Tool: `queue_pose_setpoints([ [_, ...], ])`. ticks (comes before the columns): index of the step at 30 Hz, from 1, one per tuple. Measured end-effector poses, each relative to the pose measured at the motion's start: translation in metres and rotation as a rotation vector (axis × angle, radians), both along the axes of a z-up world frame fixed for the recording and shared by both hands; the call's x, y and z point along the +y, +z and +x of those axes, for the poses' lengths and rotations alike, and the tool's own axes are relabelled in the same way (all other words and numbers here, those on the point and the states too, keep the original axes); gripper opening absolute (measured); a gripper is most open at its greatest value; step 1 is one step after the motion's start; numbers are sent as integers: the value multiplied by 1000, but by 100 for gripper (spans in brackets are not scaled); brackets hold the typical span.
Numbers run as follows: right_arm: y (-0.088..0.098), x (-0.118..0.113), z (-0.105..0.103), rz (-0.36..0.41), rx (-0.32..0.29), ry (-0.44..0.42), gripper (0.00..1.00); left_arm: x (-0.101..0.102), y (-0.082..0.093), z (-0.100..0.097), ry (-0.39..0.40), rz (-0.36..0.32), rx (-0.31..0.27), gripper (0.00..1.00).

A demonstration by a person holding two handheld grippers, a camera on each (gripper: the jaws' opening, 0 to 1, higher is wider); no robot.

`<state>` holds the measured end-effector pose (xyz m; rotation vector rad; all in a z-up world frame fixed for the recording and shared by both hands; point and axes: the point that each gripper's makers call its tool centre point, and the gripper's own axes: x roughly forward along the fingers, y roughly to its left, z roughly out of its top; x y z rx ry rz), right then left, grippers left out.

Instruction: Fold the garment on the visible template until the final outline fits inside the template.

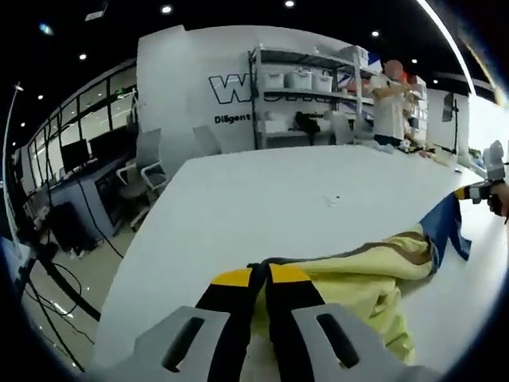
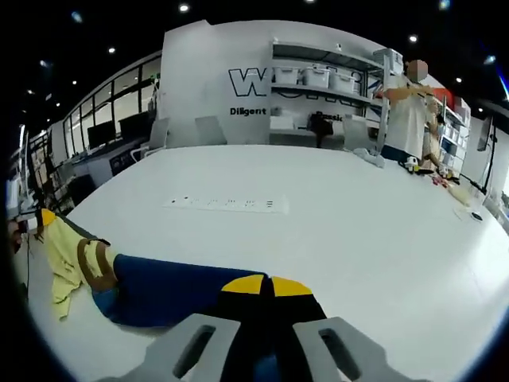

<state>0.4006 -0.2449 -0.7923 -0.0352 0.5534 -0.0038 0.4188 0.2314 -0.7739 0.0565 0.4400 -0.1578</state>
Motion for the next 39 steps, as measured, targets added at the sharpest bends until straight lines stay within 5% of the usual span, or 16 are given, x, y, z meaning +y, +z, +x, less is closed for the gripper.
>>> queue_pose_setpoints([
  [10, -32, -9, -12, -10, 114, 31, 0, 17, -30, -2, 33, 26, 87, 7],
  [13, -34, -8, -16, -18, 116, 42, 0, 14, -27, -3, 23, 38, 77, 9],
  [15, -26, -7, -14, 32, 59, 2, 0, 9, -21, -2, 2, 32, 53, 14],
  [18, -19, 4, -20, 60, 29, 41, 21, 1, -10, -3, -19, 0, 26, 25],
  [21, -9, 26, -25, 79, -23, 121, 36, -7, -2, -8, -46, -15, 16, 38],
  [28, 5, 97, -42, 138, -89, 344, 59, -24, -10, -32, -82, -27, 105, 60],
  [35, -9, 142, -57, 121, -67, 476, 63, -41, -13, -47, -151, -7, 97, 70],
  [39, -21, 158, -64, 42, -46, 556, 60, -46, -16, -57, -181, 23, 106, 71],
])
